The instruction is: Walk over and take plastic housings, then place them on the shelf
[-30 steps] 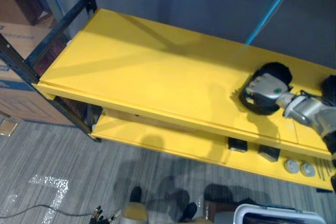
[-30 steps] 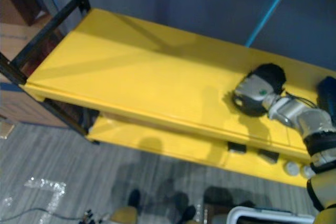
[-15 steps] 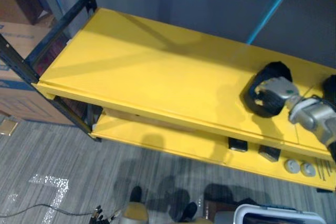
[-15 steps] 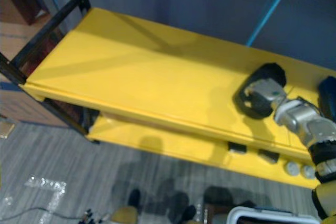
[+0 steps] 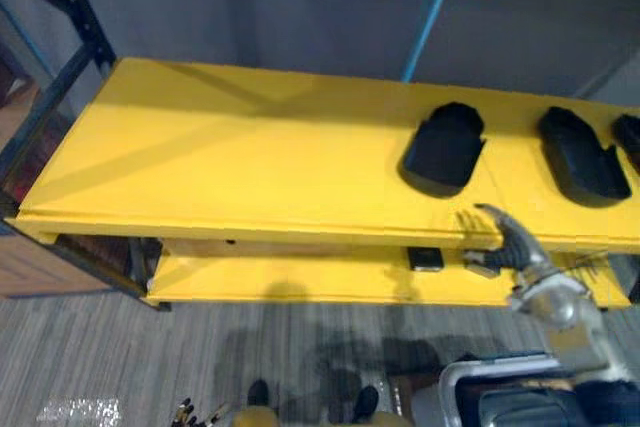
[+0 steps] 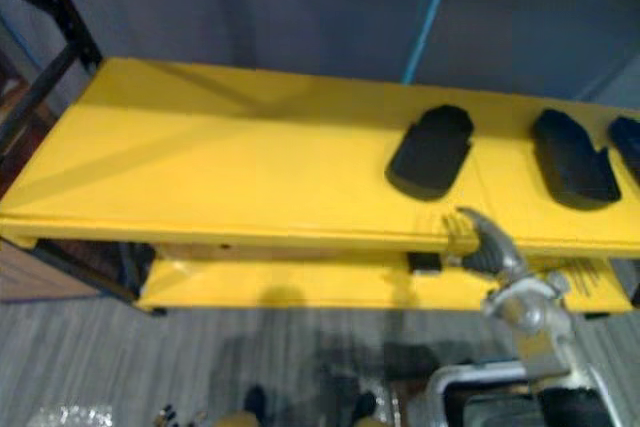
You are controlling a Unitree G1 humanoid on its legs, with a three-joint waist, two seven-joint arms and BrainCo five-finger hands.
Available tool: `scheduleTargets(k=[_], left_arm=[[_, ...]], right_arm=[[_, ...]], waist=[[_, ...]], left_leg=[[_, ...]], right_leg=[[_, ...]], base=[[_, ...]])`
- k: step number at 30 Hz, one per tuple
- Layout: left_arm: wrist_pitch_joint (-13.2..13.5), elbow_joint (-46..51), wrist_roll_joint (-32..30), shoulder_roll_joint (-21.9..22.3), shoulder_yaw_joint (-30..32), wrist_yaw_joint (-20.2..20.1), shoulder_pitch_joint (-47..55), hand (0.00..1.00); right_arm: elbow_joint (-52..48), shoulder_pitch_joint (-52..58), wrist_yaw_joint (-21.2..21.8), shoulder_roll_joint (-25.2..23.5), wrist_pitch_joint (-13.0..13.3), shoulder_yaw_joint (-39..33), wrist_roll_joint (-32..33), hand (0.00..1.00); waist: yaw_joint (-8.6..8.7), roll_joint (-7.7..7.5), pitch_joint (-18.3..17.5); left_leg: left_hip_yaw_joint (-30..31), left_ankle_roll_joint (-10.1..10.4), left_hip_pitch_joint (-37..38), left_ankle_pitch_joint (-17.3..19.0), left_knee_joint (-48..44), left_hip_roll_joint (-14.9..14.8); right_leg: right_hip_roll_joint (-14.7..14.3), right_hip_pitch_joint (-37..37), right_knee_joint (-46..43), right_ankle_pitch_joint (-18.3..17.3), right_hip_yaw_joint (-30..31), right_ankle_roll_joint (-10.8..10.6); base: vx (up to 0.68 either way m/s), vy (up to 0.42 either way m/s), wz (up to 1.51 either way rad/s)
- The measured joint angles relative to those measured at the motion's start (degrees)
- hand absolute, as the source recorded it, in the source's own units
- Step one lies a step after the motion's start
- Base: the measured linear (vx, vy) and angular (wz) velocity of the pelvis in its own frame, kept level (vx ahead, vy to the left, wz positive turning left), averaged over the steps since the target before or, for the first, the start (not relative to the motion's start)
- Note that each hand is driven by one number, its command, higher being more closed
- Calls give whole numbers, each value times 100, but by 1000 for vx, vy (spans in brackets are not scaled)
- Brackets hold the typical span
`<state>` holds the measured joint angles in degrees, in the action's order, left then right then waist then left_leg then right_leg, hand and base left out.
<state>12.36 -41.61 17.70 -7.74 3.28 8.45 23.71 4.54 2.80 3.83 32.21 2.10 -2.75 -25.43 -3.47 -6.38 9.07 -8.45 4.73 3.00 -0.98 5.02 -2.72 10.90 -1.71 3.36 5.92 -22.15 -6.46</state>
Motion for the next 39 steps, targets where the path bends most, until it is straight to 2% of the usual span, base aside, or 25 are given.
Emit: scheduleTargets(k=[5,6,10,14,17,19,20,22,25,27,32,39], left_arm=[[0,-3,-4,41,10,31,4,0],[0,-7,-5,45,15,31,7,0],[26,-14,-7,61,18,48,4,0],[64,-39,-6,76,13,118,-9,0],[141,-86,-7,87,-8,153,-31,0],[152,-179,-8,87,-8,153,-69,0],[170,-246,-8,83,-7,157,-85,0],[192,-259,-8,83,-9,157,-84,0],[203,-337,-8,85,-17,154,-107,0],[204,-459,-7,86,-42,156,-124,0],[206,-468,-3,73,-186,188,-135,0],[201,-467,-3,58,-221,199,-186,0]], right_arm=[[-547,348,-24,-470,-7,13,-34,0],[-600,377,-121,-538,22,21,-144,0],[-849,379,-1017,-671,313,107,-709,0],[-1098,352,-1147,-692,554,324,-694,0],[-1098,305,-1169,-692,570,466,-696,0],[-1098,297,-1348,-692,565,480,-717,0],[-1099,245,-1538,-692,523,480,-868,0],[-1121,134,-1647,-690,346,589,-1118,0],[-1126,47,-1600,-684,78,838,-1254,0],[-1128,-61,-1485,-676,-242,1074,-1379,0],[-1035,-500,-1474,-554,-703,1446,-1484,0],[-377,-1303,-1365,-533,-1002,1881,-1482,0]], waist=[[78,51,-142],[83,52,-160],[90,71,-199],[81,84,-216],[58,109,-233],[52,118,-237],[53,118,-237],[53,121,-238],[40,153,-260],[37,194,-283],[-8,237,-302],[-166,230,-299]], left_leg=[[-17,-25,2,22,1,0],[-21,-28,2,26,1,-2],[-51,-3,19,41,0,-24],[-101,10,93,81,-3,-22],[-127,15,101,100,-7,-13],[-127,15,102,101,-8,-13],[-128,15,104,101,-8,-15],[-140,14,115,101,-5,-18],[-146,14,117,101,-2,-18],[-149,13,119,102,-1,-18],[-143,13,117,102,0,-18],[-62,11,92,101,-2,-2]], right_leg=[[3,4,-4,-10,28,-15],[2,4,-3,-12,30,-17],[3,0,-3,-8,57,-22],[-18,-45,-2,23,92,-53],[-20,-42,8,22,121,-51],[-20,-42,7,21,121,-51],[-23,-42,6,21,124,-50],[-27,-41,4,17,147,-44],[-26,-36,-3,-14,160,-2],[-23,-34,-3,-34,165,-11],[-25,-33,-3,-29,163,-22],[-16,-46,-3,-3,86,-54]], base=[[-4,0,-1],[0,0,0],[50,-13,-2],[65,-4,-6],[56,4,-5],[0,0,0],[0,0,0],[-31,-2,-3],[-13,-1,-1],[0,0,0],[0,0,0],[17,0,5]])
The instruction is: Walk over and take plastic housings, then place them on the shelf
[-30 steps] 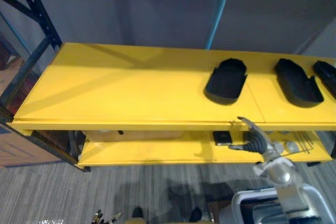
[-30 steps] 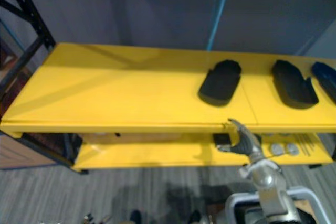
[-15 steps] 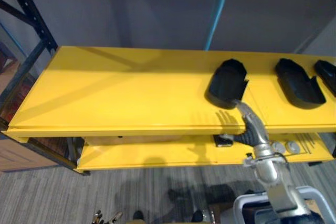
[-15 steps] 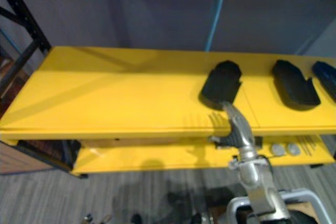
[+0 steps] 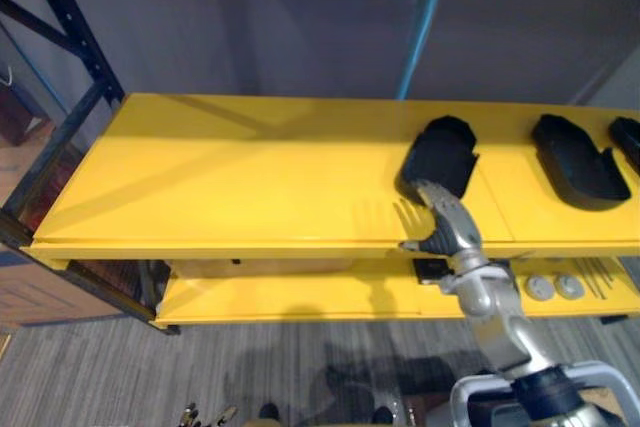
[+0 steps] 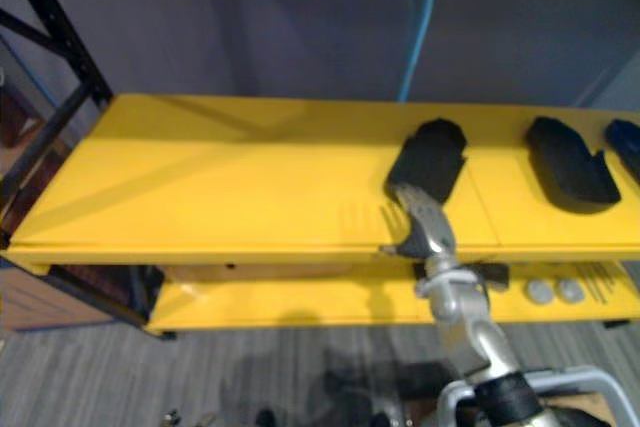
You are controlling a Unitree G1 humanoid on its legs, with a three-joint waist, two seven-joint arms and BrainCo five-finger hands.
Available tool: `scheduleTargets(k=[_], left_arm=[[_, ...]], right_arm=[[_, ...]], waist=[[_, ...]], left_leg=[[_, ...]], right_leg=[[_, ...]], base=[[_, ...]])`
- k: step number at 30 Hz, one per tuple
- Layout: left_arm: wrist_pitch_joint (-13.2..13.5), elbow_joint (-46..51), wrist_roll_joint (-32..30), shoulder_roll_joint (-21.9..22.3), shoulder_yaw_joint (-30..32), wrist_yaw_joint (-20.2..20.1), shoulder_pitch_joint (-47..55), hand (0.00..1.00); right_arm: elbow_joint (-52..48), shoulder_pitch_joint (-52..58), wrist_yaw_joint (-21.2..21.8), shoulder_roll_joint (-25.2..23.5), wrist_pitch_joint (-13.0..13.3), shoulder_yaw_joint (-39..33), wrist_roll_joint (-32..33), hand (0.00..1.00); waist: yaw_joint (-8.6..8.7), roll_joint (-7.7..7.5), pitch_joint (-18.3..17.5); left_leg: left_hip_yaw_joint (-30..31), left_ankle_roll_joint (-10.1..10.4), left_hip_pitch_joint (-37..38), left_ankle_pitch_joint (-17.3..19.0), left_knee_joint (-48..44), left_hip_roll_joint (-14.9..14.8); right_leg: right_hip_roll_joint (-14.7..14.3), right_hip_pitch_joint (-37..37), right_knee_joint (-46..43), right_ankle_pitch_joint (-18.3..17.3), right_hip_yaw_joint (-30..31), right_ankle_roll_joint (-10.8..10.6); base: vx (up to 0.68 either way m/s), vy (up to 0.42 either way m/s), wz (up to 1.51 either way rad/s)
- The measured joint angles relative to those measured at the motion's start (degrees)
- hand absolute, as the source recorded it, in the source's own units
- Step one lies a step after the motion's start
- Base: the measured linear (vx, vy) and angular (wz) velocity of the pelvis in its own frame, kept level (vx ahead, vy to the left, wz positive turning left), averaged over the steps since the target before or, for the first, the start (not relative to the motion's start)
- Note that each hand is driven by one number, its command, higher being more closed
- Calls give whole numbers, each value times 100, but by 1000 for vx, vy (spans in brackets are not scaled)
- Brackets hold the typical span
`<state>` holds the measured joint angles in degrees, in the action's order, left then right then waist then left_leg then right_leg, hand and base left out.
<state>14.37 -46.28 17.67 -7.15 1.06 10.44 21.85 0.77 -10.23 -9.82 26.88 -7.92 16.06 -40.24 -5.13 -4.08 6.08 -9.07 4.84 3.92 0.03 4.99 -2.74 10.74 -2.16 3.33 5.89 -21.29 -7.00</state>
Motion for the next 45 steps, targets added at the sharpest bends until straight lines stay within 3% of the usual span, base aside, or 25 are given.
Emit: scheduleTargets(k=[16,25,26,33,45], left_arm=[[-115,14,0,-19,-1,57,-16,0],[-269,109,5,-30,0,65,-18,0],[-296,137,5,-28,-1,64,-18,0],[-351,237,5,-21,-1,64,-17,0],[-458,404,40,-7,1,65,-11,0]], right_arm=[[1388,-1137,-200,0,-845,93,2,0],[1911,-1486,-281,29,-992,-136,9,0],[1984,-1551,-276,29,-982,-136,14,100],[2398,-1784,38,59,-922,-136,13,100],[2918,-2326,584,274,-527,-67,3,100]], waist=[[-68,-19,157],[-56,-37,252],[-58,-30,273],[-64,-23,386],[-112,-6,529]], left_leg=[[91,-13,13,-12,-1,20],[226,-15,12,-14,-6,37],[225,-16,13,-14,-6,40],[229,-16,41,-14,-6,44],[249,-22,39,-19,-25,58]], right_leg=[[13,-26,3,1,-78,2],[19,-137,69,7,-221,-6],[21,-138,70,8,-222,-7],[21,-180,98,16,-234,-17],[32,-192,114,37,-258,-20]], base=[[2,0,2],[12,-1,6],[0,0,0],[0,0,0],[0,0,0]])
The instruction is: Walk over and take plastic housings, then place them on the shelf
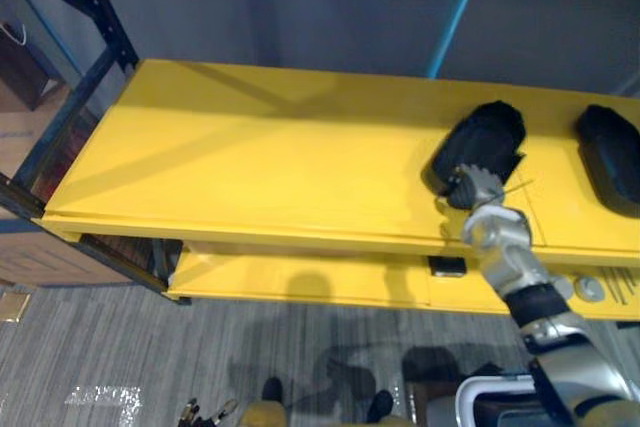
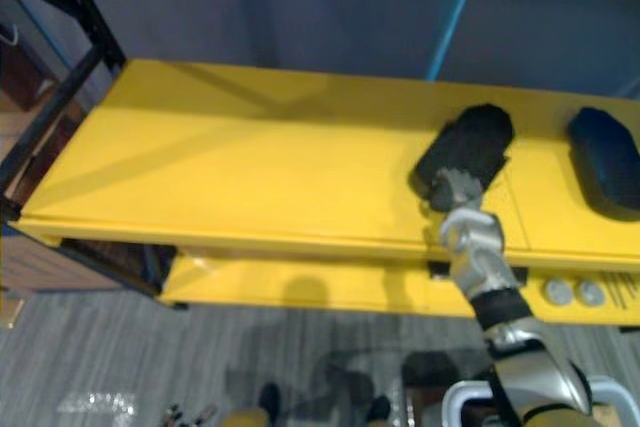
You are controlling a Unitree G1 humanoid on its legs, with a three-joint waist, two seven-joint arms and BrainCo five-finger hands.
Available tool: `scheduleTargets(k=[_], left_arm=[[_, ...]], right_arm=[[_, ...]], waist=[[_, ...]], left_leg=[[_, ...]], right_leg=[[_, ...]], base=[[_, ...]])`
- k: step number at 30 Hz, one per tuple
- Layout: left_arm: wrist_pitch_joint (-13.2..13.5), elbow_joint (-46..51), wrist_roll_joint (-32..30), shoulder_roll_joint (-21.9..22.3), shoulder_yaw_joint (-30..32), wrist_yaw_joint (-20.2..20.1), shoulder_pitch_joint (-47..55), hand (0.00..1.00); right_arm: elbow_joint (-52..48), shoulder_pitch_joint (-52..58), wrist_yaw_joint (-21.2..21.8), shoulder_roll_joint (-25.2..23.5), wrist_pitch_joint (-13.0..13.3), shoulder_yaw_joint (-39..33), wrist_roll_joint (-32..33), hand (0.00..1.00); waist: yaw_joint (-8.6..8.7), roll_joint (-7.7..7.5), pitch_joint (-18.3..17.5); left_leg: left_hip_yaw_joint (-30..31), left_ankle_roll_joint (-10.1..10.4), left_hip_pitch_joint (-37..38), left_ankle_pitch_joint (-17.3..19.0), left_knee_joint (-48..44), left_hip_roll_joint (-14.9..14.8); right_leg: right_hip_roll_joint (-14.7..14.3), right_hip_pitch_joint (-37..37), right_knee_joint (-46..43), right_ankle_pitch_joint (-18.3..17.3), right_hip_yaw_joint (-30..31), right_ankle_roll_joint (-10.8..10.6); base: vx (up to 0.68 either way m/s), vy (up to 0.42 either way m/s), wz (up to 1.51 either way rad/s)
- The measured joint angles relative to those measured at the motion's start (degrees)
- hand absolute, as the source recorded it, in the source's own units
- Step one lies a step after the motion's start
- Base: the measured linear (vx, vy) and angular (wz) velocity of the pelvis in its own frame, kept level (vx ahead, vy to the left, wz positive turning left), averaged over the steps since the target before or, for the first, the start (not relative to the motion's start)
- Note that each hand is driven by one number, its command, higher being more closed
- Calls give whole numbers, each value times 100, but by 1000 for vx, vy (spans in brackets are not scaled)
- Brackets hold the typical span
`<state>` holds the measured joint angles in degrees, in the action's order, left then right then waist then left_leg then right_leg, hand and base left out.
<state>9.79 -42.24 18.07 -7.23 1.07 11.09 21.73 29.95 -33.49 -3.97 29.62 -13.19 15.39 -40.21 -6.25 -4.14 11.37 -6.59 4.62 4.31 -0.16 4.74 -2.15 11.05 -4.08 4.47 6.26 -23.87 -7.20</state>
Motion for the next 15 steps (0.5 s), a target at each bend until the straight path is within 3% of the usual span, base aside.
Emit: scheduleTargets(k=[5,8,14,15], left_arm=[[-1,59,4,34,2,-1,20,0],[3,66,9,41,3,0,19,0],[1,126,19,31,17,-5,19,0],[1,130,116,34,14,-7,20,0]], right_arm=[[121,-111,24,126,51,3,-128,100],[283,-131,19,194,248,16,-239,100],[732,-404,-71,572,854,288,-349,100],[785,-406,-239,660,1086,299,-389,100]], waist=[[-10,-17,21],[-8,-13,53],[-32,-45,164],[-66,-46,165]], left_leg=[[6,-5,-1,-4,0,8],[26,-18,-12,-18,1,15],[126,-23,-47,-57,1,23],[126,-23,-46,-57,1,25]], right_leg=[[9,-1,0,3,-10,-3],[16,-1,0,7,-30,-10],[25,-28,0,15,-133,-7],[28,-28,0,16,-133,-7]], base=[[0,0,0],[-4,0,2],[-12,-2,8],[0,0,0]])
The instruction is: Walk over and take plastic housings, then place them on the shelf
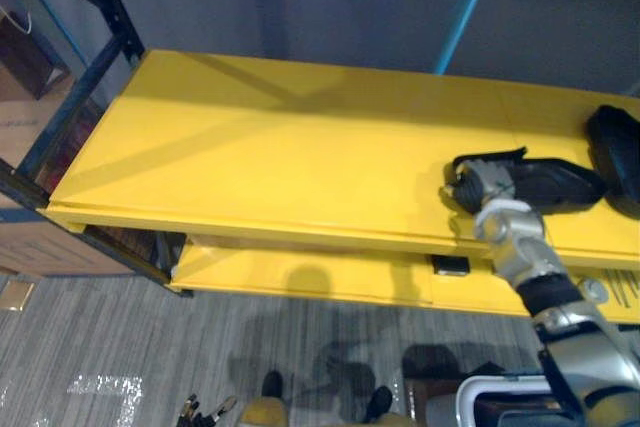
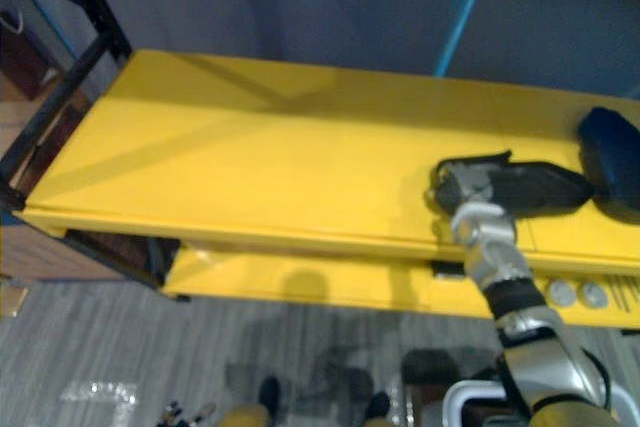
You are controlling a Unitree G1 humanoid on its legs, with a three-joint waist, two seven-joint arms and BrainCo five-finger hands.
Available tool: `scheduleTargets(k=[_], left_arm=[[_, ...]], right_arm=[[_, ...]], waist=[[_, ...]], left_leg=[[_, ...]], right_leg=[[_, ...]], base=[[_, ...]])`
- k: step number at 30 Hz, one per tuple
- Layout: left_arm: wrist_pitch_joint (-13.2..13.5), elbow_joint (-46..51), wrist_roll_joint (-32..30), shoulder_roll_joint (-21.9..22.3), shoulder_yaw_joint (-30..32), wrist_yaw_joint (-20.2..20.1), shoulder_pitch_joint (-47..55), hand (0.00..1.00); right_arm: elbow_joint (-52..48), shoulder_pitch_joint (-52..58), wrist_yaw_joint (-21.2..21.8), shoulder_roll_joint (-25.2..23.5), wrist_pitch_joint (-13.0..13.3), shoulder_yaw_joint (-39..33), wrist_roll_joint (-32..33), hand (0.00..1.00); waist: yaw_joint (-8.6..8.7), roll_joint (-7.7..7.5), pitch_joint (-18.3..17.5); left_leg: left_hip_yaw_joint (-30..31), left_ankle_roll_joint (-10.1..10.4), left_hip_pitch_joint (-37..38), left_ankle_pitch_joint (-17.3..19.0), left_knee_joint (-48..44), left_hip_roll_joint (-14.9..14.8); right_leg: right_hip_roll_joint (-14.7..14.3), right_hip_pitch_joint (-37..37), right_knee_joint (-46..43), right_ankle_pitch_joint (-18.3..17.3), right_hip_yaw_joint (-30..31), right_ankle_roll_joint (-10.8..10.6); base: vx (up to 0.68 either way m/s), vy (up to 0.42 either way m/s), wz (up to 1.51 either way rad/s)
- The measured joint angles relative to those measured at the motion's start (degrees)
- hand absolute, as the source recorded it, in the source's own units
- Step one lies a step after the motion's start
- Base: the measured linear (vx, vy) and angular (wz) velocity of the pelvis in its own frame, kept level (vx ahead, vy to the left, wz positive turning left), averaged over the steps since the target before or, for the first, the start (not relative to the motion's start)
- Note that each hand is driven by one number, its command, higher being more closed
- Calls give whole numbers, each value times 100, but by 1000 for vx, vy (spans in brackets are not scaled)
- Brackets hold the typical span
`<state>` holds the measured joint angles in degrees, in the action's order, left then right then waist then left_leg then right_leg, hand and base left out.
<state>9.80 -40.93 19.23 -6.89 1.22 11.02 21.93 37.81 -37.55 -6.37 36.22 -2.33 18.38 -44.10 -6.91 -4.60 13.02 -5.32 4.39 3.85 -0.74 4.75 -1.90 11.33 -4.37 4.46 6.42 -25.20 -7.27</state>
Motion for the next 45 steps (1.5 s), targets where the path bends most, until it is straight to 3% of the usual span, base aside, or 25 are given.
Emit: scheduleTargets(k=[9,16,25,28,33,34,36,38,42,45], left_arm=[[12,3,64,-10,5,-42,20,0],[22,-31,63,-103,1,-79,46,0],[182,-102,61,-144,3,-118,64,0],[215,-127,58,-158,12,-153,64,0],[230,-283,52,-179,22,-251,63,0],[227,-301,52,-182,24,-265,68,0],[228,-296,52,-187,24,-272,67,0],[228,-297,51,-199,15,-270,67,0],[241,-294,60,-206,4,-268,66,0],[236,-295,57,-208,6,-271,75,0]], right_arm=[[132,-289,-894,501,984,207,-539,100],[73,-332,-1810,700,1769,228,-1436,100],[-155,-395,-2755,1453,2755,383,-2686,100],[-153,-415,-2891,1646,3059,482,-3006,100],[-139,-414,-2767,1851,3358,605,-3097,100],[-127,-402,-2509,1921,3379,605,-3079,0],[-82,-347,-2102,1961,3227,607,-2643,0],[-57,-232,-1531,1962,2882,570,-1523,0],[-107,155,-1065,1960,2693,110,-9,0],[-205,402,-841,1959,2591,-260,294,0]], waist=[[-24,-37,22],[-39,-135,81],[-63,-177,101],[-64,-210,115],[-63,-241,106],[-63,-247,107],[-79,-254,103],[-78,-262,98],[-67,-270,93],[-39,-276,88]], left_leg=[[16,-21,-19,-14,-1,64],[25,-29,-25,-19,-1,73],[47,-30,-35,-20,-1,74],[57,-32,-39,-23,-1,74],[100,-34,-75,-31,-1,76],[142,-31,-96,-42,-1,76],[145,-31,-96,-43,-1,76],[136,-31,-93,-43,-1,76],[94,-30,-82,-43,-1,76],[43,-30,-65,-43,-1,74]], right_leg=[[66,9,-1,21,-11,-31],[77,16,-14,24,-15,-30],[76,18,-14,23,-26,-30],[75,19,-15,23,-34,-29],[75,26,-14,23,-79,-28],[75,20,-14,20,-123,-24],[75,18,-14,19,-127,-20],[75,19,-15,25,-122,-9],[75,19,-16,33,-101,7],[75,26,-16,39,-57,14]], base=[[0,0,0],[0,0,0],[0,0,0],[0,0,0],[3,-2,5],[1,-5,11],[0,-2,4],[0,0,0],[-2,1,-2],[-8,5,-7]])
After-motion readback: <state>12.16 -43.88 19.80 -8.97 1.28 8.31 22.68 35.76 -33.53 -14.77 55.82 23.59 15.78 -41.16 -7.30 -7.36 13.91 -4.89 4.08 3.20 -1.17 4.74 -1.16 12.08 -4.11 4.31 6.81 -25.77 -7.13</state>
